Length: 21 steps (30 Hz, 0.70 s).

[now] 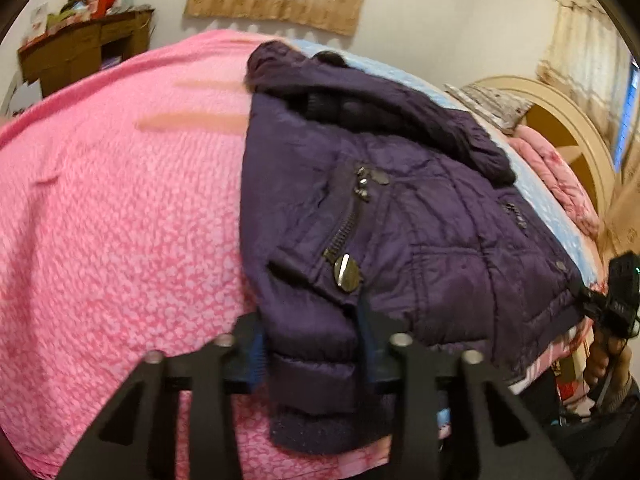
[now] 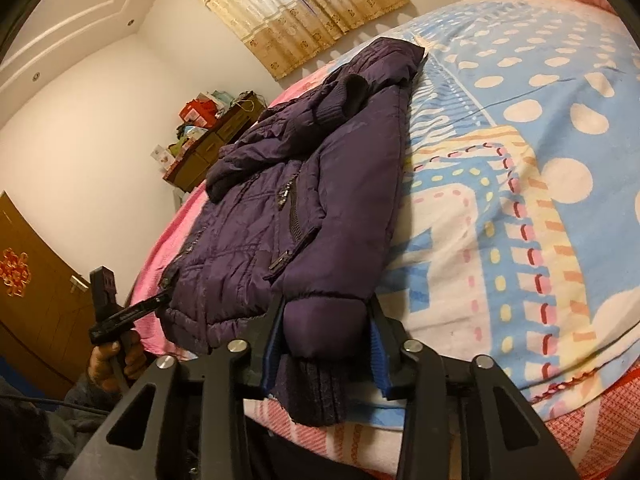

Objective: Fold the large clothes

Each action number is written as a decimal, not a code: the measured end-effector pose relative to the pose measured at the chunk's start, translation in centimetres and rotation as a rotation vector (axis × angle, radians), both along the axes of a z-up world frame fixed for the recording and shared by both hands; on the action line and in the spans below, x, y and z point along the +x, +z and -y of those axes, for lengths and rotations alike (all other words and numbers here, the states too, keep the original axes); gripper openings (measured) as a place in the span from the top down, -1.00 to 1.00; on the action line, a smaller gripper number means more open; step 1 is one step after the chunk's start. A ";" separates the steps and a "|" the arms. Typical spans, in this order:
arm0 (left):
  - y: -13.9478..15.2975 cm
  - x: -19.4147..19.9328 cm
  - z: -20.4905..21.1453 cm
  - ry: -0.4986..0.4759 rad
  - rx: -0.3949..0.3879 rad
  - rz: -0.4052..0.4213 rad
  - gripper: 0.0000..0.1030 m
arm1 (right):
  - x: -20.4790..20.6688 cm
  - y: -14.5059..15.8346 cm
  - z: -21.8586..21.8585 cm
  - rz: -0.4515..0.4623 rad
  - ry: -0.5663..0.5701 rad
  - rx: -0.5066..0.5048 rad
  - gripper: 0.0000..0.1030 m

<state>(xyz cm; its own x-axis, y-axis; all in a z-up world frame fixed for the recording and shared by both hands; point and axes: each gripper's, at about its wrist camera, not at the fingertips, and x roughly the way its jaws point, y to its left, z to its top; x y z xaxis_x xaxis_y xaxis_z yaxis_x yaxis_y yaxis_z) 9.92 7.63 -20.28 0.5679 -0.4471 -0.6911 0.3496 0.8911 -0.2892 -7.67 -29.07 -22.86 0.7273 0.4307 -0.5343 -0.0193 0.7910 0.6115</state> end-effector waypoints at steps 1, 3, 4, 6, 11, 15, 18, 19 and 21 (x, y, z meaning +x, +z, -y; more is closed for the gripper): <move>0.4 -0.1 -0.2 -0.003 -0.013 0.002 0.48 | 0.0 0.2 0.1 0.005 0.007 0.011 0.39; 1.4 -0.5 -0.7 -0.014 -0.038 0.004 0.54 | -0.3 1.0 0.1 0.012 0.025 0.017 0.45; 2.1 -0.9 -0.8 -0.026 -0.045 0.015 0.56 | -0.6 1.5 -0.1 0.021 0.042 0.014 0.46; 3.4 -1.9 -0.8 -0.045 -0.033 0.040 0.57 | -1.3 2.4 -0.7 0.036 0.069 0.001 0.49; 4.7 -3.6 -1.5 -0.048 -0.009 -0.067 0.57 | -3.4 3.5 -0.4 0.055 0.081 0.082 0.52; 7.2 -4.7 -3.8 -0.082 -0.238 -0.121 0.57 | -5.1 5.0 0.8 0.111 0.053 0.186 0.53; 9.5 -4.1 -4.5 -0.080 -0.317 -0.111 0.57 | -5.2 6.4 1.7 0.160 0.032 0.258 0.54; 10.2 -3.8 -4.7 -0.081 -0.343 -0.106 0.57 | -4.9 7.0 2.0 0.175 0.033 0.284 0.54; 11.0 -2.8 -5.1 -0.082 -0.377 -0.103 0.57 | -4.0 8.3 2.4 0.200 0.028 0.305 0.54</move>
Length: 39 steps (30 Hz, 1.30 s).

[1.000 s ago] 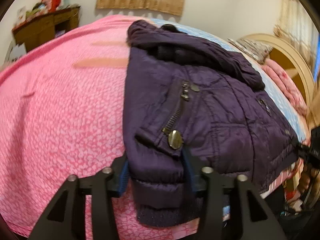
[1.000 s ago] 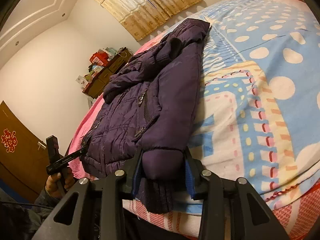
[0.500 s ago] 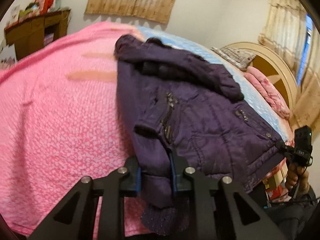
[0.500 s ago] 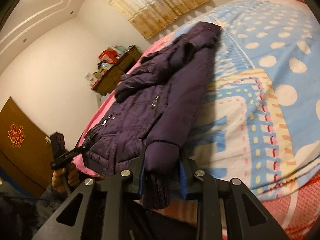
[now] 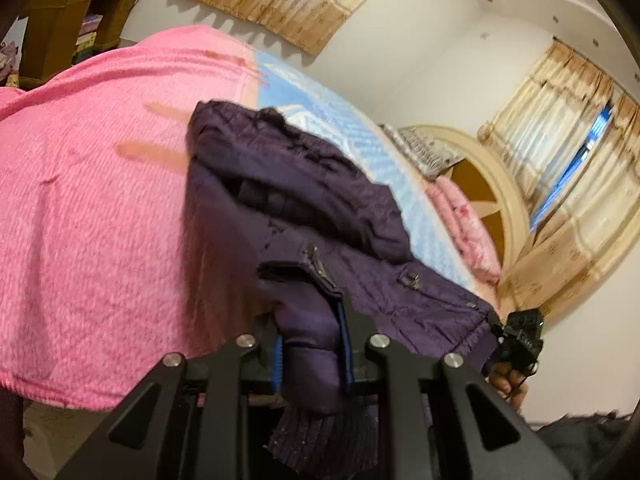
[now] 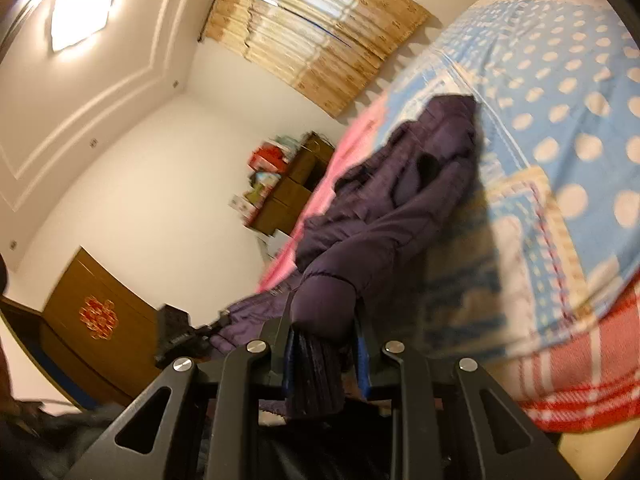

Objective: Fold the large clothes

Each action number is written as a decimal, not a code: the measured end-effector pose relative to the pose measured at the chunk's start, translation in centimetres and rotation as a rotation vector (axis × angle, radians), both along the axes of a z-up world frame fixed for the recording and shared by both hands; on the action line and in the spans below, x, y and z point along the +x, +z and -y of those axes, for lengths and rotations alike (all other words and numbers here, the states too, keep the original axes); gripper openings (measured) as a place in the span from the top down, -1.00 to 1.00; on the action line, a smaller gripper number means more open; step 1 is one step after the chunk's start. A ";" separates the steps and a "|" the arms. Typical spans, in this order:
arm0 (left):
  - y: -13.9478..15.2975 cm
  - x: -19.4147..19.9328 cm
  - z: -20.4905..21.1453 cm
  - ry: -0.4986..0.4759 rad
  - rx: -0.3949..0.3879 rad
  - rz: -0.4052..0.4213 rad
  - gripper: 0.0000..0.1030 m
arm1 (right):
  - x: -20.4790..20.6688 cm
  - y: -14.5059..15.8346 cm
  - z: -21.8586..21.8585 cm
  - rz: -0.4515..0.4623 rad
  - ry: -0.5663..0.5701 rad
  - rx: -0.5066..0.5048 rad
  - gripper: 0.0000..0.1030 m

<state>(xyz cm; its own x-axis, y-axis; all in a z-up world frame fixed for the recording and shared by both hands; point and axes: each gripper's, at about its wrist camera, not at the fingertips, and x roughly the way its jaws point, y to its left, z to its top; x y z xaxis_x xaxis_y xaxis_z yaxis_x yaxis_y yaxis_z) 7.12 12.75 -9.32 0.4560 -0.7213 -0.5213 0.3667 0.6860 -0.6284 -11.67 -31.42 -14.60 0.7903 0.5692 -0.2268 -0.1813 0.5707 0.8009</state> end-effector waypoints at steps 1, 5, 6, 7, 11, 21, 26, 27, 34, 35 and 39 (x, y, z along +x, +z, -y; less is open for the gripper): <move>0.3 0.7 0.1 0.002 -0.018 -0.002 0.57 | 0.7 0.8 0.2 0.013 0.000 0.011 0.54; 2.7 3.5 0.9 0.011 -0.076 0.010 0.58 | 3.5 4.2 0.7 0.070 -0.011 0.010 0.55; 3.1 4.1 1.0 0.011 -0.090 0.013 0.58 | 4.1 4.8 0.9 0.081 -0.013 0.011 0.55; 4.0 5.0 1.2 0.010 -0.102 0.023 0.58 | 5.1 5.7 1.3 0.092 -0.018 0.018 0.55; 5.7 8.3 2.2 0.001 -0.121 0.028 0.58 | 8.8 7.6 3.1 0.097 -0.045 0.042 0.55; 1.8 23.6 5.3 0.036 -0.094 -0.180 0.58 | 24.2 7.0 7.4 -0.070 -0.143 0.070 0.55; -3.8 31.1 7.8 0.035 -0.049 -0.372 0.52 | 32.2 2.6 8.9 -0.196 -0.192 0.010 0.56; -4.9 32.0 8.1 0.034 -0.032 -0.425 0.51 | 33.4 1.6 9.1 -0.223 -0.201 -0.019 0.56; -1.4 31.3 6.6 0.098 -0.091 -0.333 -0.63 | 39.0 -2.9 9.7 -0.297 -0.206 -0.091 0.47; -0.1 30.4 5.8 0.123 -0.116 -0.280 -0.89 | 39.2 -2.8 9.5 -0.301 -0.202 -0.104 0.39; 2.9 27.5 4.3 0.195 -0.086 -0.121 -1.00 | 38.4 -0.8 8.5 -0.232 -0.202 -0.146 -0.38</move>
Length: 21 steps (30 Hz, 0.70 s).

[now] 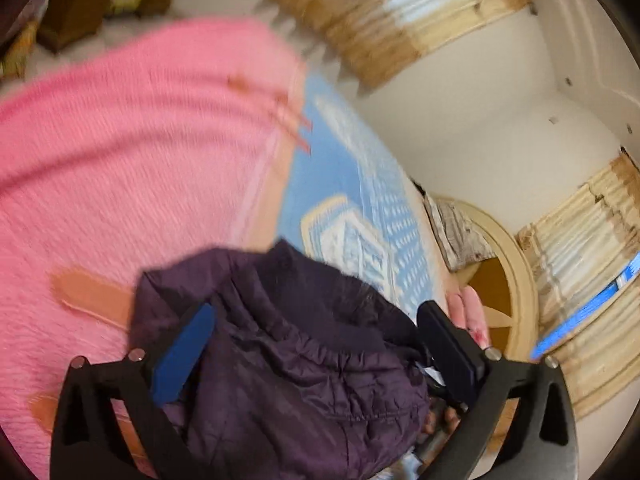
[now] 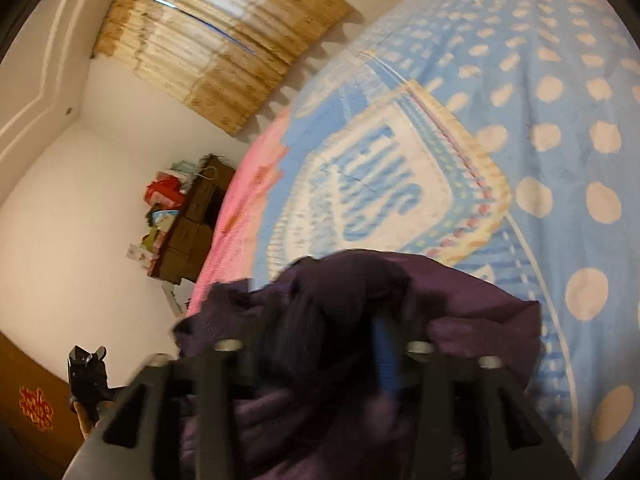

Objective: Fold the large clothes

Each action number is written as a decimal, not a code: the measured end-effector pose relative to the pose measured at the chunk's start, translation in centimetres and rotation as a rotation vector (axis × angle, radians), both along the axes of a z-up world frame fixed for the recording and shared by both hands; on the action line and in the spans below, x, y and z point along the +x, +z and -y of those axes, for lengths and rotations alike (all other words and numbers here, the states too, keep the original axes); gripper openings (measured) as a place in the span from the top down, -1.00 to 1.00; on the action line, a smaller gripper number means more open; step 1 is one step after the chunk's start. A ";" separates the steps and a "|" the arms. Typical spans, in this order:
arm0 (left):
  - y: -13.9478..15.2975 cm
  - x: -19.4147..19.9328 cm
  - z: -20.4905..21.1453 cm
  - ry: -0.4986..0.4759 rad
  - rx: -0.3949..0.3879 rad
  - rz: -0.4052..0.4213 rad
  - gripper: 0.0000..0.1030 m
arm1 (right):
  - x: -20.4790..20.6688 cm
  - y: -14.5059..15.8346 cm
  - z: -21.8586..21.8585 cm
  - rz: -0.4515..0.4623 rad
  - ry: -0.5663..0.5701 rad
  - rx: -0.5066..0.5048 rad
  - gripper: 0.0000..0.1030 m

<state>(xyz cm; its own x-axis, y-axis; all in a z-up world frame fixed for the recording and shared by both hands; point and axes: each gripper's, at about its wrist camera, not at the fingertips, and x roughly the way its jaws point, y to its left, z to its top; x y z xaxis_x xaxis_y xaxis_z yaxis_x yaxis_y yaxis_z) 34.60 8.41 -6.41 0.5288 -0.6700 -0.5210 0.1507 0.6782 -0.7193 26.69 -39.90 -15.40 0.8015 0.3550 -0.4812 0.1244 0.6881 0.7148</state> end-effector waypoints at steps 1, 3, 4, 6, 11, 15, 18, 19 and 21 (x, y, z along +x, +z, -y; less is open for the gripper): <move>0.3 -0.5 0.3 -0.007 0.032 0.028 -1.00 | -1.1 1.4 -0.3 0.036 -0.038 -0.063 -0.52; 0.4 -2.6 1.9 -0.035 0.137 0.097 -1.00 | -2.8 3.7 -1.1 0.079 -0.104 -0.193 -0.71; 0.1 -3.4 3.0 -0.048 0.192 0.119 -1.00 | -3.7 5.1 -1.9 0.106 -0.112 -0.270 -0.71; -1.1 -4.7 5.9 -0.110 0.308 0.160 -1.00 | -4.4 6.6 -3.6 0.133 -0.073 -0.346 -0.71; -3.5 -4.9 12.0 -0.233 0.569 0.237 -0.74 | -1.8 6.1 -11.5 -0.039 0.184 -0.687 -0.68; -5.0 -3.0 14.2 -0.269 0.669 0.234 -0.59 | 0.9 2.5 -11.3 -0.164 0.229 -0.662 -0.21; -6.5 -2.1 14.9 -0.316 0.727 0.207 -0.23 | 2.1 0.5 -11.8 -0.216 0.276 -0.678 0.09; -6.7 -2.3 15.0 -0.321 0.738 0.209 0.17 | 1.9 0.6 -12.1 -0.207 0.286 -0.715 0.16; -6.6 -2.9 14.9 -0.320 0.744 0.247 0.43 | 0.8 1.2 -12.7 -0.163 0.294 -0.754 0.50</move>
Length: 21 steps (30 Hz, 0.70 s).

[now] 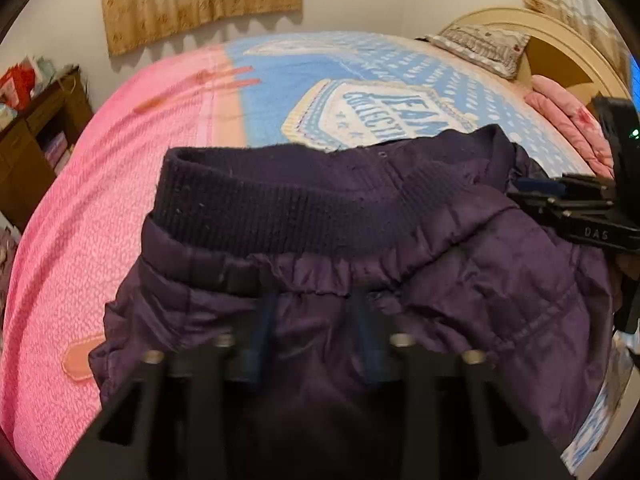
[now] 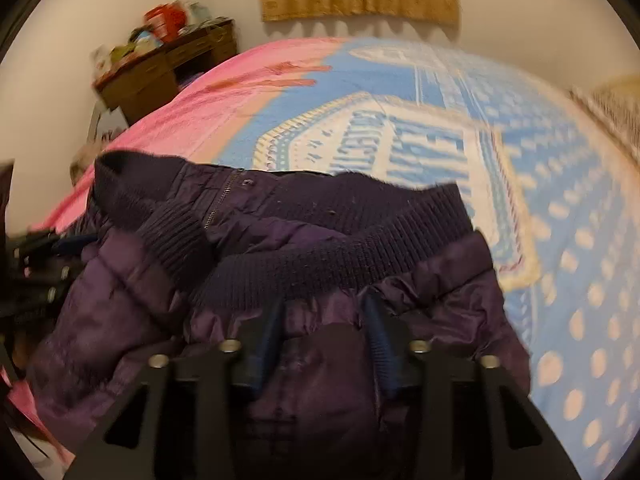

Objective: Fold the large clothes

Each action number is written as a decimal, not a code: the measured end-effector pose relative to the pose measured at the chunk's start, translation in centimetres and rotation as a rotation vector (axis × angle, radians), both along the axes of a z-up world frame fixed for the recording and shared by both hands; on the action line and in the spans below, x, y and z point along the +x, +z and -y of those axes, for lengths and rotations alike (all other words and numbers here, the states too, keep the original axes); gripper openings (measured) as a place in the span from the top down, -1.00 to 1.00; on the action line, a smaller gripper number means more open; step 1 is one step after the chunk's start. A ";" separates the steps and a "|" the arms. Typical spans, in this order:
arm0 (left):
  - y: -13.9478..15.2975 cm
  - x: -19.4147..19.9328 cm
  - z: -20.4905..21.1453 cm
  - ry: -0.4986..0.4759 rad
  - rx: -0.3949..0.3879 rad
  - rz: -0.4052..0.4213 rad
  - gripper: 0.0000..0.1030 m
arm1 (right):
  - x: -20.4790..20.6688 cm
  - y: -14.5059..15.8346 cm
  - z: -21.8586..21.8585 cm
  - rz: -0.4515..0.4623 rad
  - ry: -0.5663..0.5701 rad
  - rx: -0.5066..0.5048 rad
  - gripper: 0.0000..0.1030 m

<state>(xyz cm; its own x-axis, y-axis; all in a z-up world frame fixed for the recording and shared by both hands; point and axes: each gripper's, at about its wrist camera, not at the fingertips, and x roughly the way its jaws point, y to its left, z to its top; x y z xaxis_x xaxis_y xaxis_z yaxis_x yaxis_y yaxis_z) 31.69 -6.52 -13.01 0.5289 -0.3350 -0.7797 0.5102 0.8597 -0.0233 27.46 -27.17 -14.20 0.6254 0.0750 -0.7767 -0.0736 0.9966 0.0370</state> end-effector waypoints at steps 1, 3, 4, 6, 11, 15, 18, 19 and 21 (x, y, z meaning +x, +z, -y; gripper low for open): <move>0.3 -0.4 0.0 0.002 -0.003 0.024 0.56 | -1.0 1.0 -0.2 0.060 -0.013 -0.036 0.59; 1.8 -1.4 -0.8 0.022 -0.030 0.084 0.75 | -2.7 3.2 0.5 0.166 -0.034 -0.037 1.00; 2.1 -1.2 -1.0 0.032 -0.056 0.091 0.75 | -3.3 4.0 0.8 0.193 -0.044 -0.023 1.00; 3.4 -1.5 -2.1 0.042 -0.113 0.123 0.75 | -3.4 4.8 1.3 0.191 -0.046 0.002 1.00; 2.7 -0.4 -1.6 0.039 -0.087 0.105 0.74 | -2.1 4.0 1.6 0.120 -0.075 0.028 0.74; 1.7 0.0 -1.0 0.064 -0.054 0.104 0.56 | -1.3 3.1 0.2 0.108 -0.036 -0.004 -0.79; 1.4 0.5 -0.7 0.091 -0.026 0.087 0.22 | 0.4 1.3 -0.6 0.019 -0.015 -0.083 -0.57; 1.3 0.5 -0.7 0.103 -0.016 0.076 -0.14 | 1.2 0.3 -0.4 -0.038 -0.018 -0.083 -0.46; 0.7 1.2 -0.4 0.085 -0.011 0.037 -0.32 | 2.1 -1.4 -0.7 -0.104 -0.009 -0.101 -0.25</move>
<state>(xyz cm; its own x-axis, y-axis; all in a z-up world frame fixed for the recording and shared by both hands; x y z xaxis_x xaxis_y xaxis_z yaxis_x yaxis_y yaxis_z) 32.89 -6.12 -12.35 0.5842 -0.2964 -0.7555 0.4360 0.8998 -0.0159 29.56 -26.51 -15.65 0.5414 -0.0120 -0.8407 -0.0657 0.9962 -0.0566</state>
